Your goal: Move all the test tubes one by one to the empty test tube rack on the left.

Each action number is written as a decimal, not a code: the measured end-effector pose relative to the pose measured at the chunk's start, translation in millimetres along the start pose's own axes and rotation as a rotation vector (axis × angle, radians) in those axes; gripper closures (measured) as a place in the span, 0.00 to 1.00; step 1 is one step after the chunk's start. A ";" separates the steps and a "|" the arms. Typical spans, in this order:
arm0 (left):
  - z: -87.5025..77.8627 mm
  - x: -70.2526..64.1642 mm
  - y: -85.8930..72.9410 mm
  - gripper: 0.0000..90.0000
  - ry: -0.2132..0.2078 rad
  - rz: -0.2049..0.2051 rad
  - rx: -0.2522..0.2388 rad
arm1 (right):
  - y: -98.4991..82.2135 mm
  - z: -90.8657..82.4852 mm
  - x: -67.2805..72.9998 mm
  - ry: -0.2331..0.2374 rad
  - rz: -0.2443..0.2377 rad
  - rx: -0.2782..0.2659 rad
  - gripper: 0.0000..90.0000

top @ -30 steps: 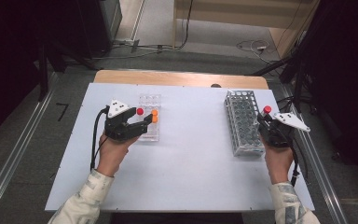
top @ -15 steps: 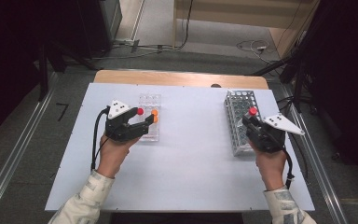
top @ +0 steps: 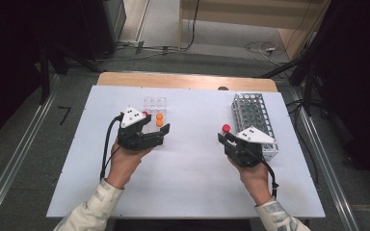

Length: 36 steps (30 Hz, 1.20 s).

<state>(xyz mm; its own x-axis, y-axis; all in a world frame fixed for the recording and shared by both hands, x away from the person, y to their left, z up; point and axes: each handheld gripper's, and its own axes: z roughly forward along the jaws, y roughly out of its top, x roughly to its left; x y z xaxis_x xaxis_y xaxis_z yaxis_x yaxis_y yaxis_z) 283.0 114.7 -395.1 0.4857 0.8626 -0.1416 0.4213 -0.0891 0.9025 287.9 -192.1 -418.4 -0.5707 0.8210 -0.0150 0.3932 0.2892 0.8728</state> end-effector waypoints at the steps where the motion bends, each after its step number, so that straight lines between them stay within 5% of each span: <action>1: 0.9 -3.8 -0.5 0.29 -0.010 0.003 0.002 | -1.0 2.2 3.5 0.011 -0.008 0.006 0.80; 11: 5.2 -41.9 -4.3 0.29 -0.111 0.078 0.019 | -4.9 20.5 38.0 0.114 -0.040 0.050 0.80; 20: 12.6 -61.8 -12.7 0.49 -0.191 0.153 0.048 | -6.3 26.2 62.9 0.175 -0.084 0.069 0.80; 32: 16.4 -65.6 -17.9 0.77 -0.189 0.192 0.058 | -6.9 24.9 71.4 0.205 -0.101 0.074 0.80; 36: 16.0 -66.2 -18.0 0.77 -0.186 0.199 0.057 | -7.1 25.1 71.5 0.210 -0.098 0.073 0.78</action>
<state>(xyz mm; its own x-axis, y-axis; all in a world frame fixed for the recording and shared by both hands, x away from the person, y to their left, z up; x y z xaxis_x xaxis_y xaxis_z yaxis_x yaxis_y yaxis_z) 255.5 51.3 -408.5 0.6935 0.7193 -0.0410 0.3434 -0.2800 0.8965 262.4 -123.1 -437.9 -0.7429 0.6693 0.0105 0.3755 0.4037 0.8343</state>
